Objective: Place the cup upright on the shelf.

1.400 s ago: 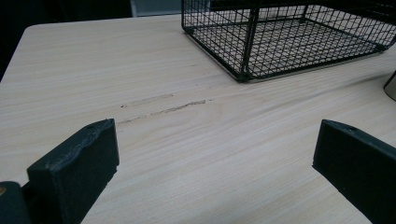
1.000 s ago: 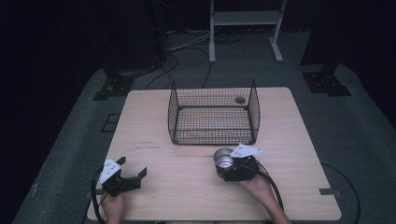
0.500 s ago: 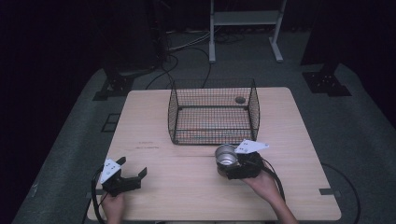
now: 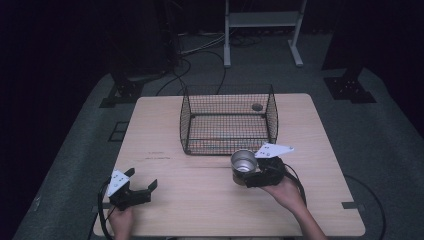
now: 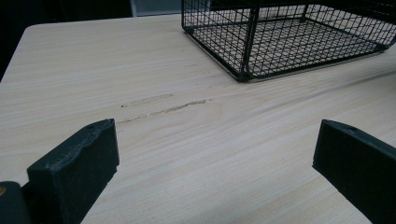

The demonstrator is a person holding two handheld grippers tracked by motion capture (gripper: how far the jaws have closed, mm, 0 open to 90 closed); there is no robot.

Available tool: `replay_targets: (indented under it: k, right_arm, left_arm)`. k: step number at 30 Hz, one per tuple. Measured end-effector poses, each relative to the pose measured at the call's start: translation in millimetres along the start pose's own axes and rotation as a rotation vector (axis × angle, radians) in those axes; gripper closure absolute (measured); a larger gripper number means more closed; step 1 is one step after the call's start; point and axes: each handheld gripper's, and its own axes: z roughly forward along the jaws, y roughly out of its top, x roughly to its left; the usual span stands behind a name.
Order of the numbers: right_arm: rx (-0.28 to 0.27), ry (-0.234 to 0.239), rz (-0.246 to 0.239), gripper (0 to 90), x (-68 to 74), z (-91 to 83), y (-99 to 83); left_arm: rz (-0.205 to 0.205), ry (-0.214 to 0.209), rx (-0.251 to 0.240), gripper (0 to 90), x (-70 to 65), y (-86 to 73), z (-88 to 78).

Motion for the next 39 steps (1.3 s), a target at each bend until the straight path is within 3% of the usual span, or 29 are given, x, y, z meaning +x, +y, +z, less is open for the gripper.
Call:
replay_targets:
  k: [16, 39]
  right_arm:
    - [-0.029, 0.023, -0.014, 17.9, -4.8, -9.5, 32.3]
    - [-0.039, 0.000, -0.040, 17.9, -15.3, -12.4, 70.3]
  left_arm:
    - [-0.002, 0.000, 0.000, 0.0, -0.2, 0.0, -0.1]
    - [-0.006, -0.001, -0.007, 0.0, -0.2, -0.3, -0.2]
